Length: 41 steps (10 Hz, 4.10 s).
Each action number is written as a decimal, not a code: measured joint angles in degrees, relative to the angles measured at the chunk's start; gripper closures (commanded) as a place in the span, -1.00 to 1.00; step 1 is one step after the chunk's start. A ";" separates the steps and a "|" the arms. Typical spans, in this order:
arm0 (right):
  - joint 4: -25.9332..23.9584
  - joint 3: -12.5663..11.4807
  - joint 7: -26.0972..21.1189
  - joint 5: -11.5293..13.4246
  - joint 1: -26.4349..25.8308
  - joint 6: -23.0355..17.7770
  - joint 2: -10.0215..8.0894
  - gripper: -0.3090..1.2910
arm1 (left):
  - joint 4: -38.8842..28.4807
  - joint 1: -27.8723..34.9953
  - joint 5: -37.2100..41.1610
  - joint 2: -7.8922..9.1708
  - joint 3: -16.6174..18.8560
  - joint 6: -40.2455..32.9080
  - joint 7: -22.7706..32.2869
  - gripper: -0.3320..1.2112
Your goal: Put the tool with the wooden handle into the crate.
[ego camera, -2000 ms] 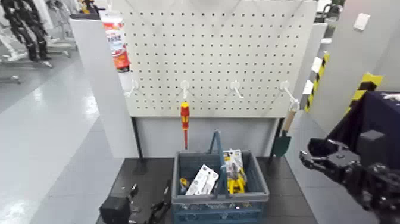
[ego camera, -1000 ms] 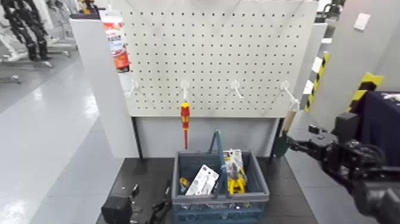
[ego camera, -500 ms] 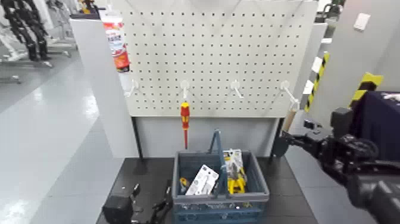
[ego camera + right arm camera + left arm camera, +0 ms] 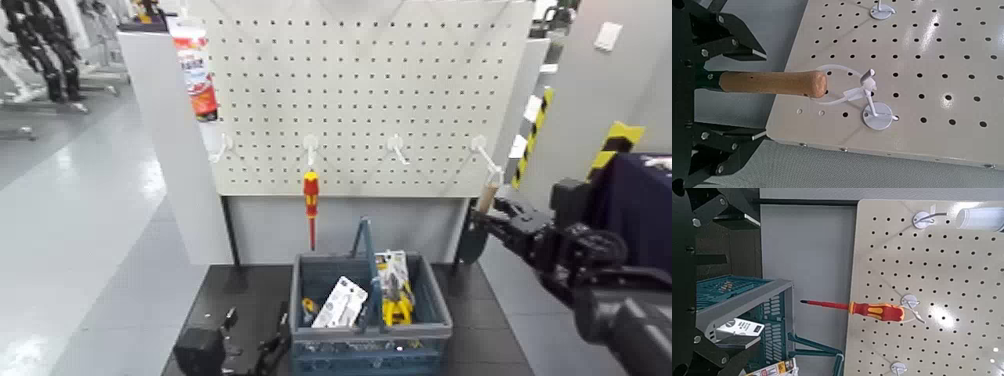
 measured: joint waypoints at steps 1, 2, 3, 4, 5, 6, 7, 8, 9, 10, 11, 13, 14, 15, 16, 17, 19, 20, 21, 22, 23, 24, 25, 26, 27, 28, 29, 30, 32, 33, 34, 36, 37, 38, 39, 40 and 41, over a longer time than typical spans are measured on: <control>0.28 -0.18 -0.29 -0.27 -0.03 -0.16 0.17 0.84 | 0.00 0.00 0.00 0.00 0.03 0.00 0.00 -0.23; 0.36 -0.21 -0.61 -0.42 -0.03 -0.26 0.34 0.88 | 0.00 0.05 0.00 0.00 0.08 0.00 0.00 -0.23; 0.38 -0.16 -0.88 -0.45 0.03 -0.29 0.48 0.88 | 0.00 0.08 0.00 0.00 0.12 0.00 0.00 -0.23; 0.37 -0.10 -1.00 -0.46 0.14 -0.37 0.60 0.94 | 0.00 0.09 0.00 0.00 0.17 0.00 0.00 -0.23; 0.21 -0.07 -1.07 -0.46 0.25 -0.54 0.70 0.94 | -0.03 0.12 0.00 0.00 0.19 0.00 0.00 -0.23; 0.04 -0.07 -1.09 -0.52 0.38 -0.75 0.75 0.94 | -0.06 0.17 0.00 0.00 0.21 -0.02 0.00 -0.23; -0.19 -0.08 -1.06 -0.72 0.54 -0.93 0.80 0.94 | -0.08 0.17 0.00 0.00 0.25 -0.08 0.00 -0.23; -0.95 -0.21 -1.09 -0.92 0.95 -1.07 0.86 0.94 | -0.09 0.18 0.00 0.00 0.29 -0.09 0.00 -0.23; -2.78 -0.57 -1.40 -0.98 1.82 -0.79 0.95 0.94 | -0.09 0.23 0.00 0.00 0.35 -0.14 0.00 -0.23; -6.04 -0.93 -2.47 -0.98 3.36 0.11 1.04 0.94 | -0.09 0.25 0.00 0.04 0.37 -0.17 0.00 -0.23; -10.22 -1.35 -3.55 -0.87 5.33 1.58 1.18 0.94 | -0.09 0.26 0.00 0.09 0.37 -0.17 0.00 -0.23; -19.95 -2.87 -5.49 0.14 9.77 5.73 1.74 0.94 | -0.09 0.26 0.06 0.27 0.25 -0.10 0.00 -0.23; -24.76 -3.64 -6.12 0.48 12.09 7.69 2.07 0.94 | -0.09 0.24 0.12 0.37 0.20 -0.09 0.00 -0.23; -29.39 -4.70 -6.44 0.73 14.41 9.69 2.59 0.94 | -0.09 0.19 0.24 0.42 0.09 -0.09 0.00 -0.23; -32.99 -5.82 -6.58 0.37 16.63 11.06 3.19 0.94 | -0.09 0.14 0.33 0.52 0.00 -0.08 0.00 -0.23; -36.12 -6.68 -6.71 -0.60 18.51 12.31 3.66 0.94 | -0.09 0.09 0.35 0.62 -0.06 -0.08 0.00 -0.23; -43.66 -7.96 -7.42 -2.94 21.92 16.18 4.39 0.94 | -0.09 0.08 0.43 0.70 -0.15 -0.08 0.00 -0.23; -47.97 -8.81 -7.60 -4.31 23.95 18.75 4.96 0.94 | -0.09 0.08 0.44 0.73 -0.16 -0.02 -0.01 -0.23; -50.91 -9.29 -7.43 -6.14 25.63 20.48 5.49 0.94 | -0.09 0.08 0.44 0.74 -0.16 0.02 -0.01 -0.23; -52.72 -9.41 -7.07 -7.92 26.91 21.52 6.05 0.94 | -0.09 0.09 0.44 0.76 -0.16 0.08 0.00 -0.23; -53.61 -9.41 -6.82 -9.25 27.82 21.93 6.73 0.94 | -0.15 0.13 0.44 0.78 -0.16 0.16 0.00 -0.23; -53.80 -9.27 -6.79 -10.53 28.46 21.98 7.47 0.94 | -0.17 0.17 0.44 0.79 -0.13 0.19 0.00 -0.23; -52.92 -8.82 -6.79 -12.08 28.77 21.33 8.26 0.94 | -0.17 0.17 0.44 0.78 -0.12 0.23 0.00 -0.23; -51.30 -8.18 -6.94 -13.20 28.81 20.25 9.14 0.94 | -0.17 0.17 0.44 0.74 -0.08 0.26 0.00 -0.23; -49.12 -7.41 -7.06 -14.23 28.63 19.11 9.92 0.94 | -0.17 0.17 0.44 0.71 -0.07 0.26 -0.02 -0.23; -46.23 -6.35 -7.06 -15.42 28.00 18.05 10.36 0.94 | -0.17 0.19 0.44 0.70 -0.07 0.29 -0.02 -0.23; -43.08 -5.13 -6.95 -16.51 27.08 17.28 10.54 0.94 | -0.17 0.21 0.44 0.67 -0.07 0.34 0.00 -0.23; -39.17 -3.59 -6.72 -17.70 25.78 16.66 10.70 0.94 | -0.18 0.21 0.44 0.62 -0.09 0.41 -0.02 -0.23; -31.79 -0.44 -6.59 -19.84 23.21 16.00 11.13 0.94 | -0.26 0.19 0.44 0.61 -0.15 0.53 -0.07 -0.23; -28.81 1.36 -6.54 -20.80 22.03 15.91 11.20 0.94 | -0.27 0.18 0.44 0.58 -0.19 0.53 -0.08 -0.23; -26.66 2.95 -6.54 -21.47 21.04 15.88 11.18 0.94 | -0.26 0.17 0.44 0.55 -0.23 0.56 -0.09 -0.23; -24.05 5.33 -6.79 -22.11 19.73 15.88 11.19 0.94 | -0.18 0.11 0.44 0.46 -0.23 0.56 -0.08 -0.23; -23.60 5.98 -7.02 -22.16 19.44 16.02 11.20 0.92 | -0.17 0.11 0.44 0.43 -0.20 0.53 -0.07 -0.23; -23.47 6.37 -7.26 -22.16 19.29 16.33 11.20 0.89 | -0.17 0.15 0.44 0.39 -0.17 0.53 -0.08 -0.23; -23.44 6.59 -7.51 -22.17 19.25 16.52 11.21 0.76 | -0.17 0.17 0.44 0.36 -0.16 0.53 -0.08 -0.23; -23.43 6.69 -7.67 -22.17 19.25 16.57 11.21 0.60 | -0.17 0.17 0.44 0.35 -0.11 0.53 -0.08 -0.23; -23.43 6.75 -7.81 -22.19 19.24 16.58 11.21 0.04 | -0.17 0.17 0.44 0.35 -0.08 0.53 -0.08 -0.23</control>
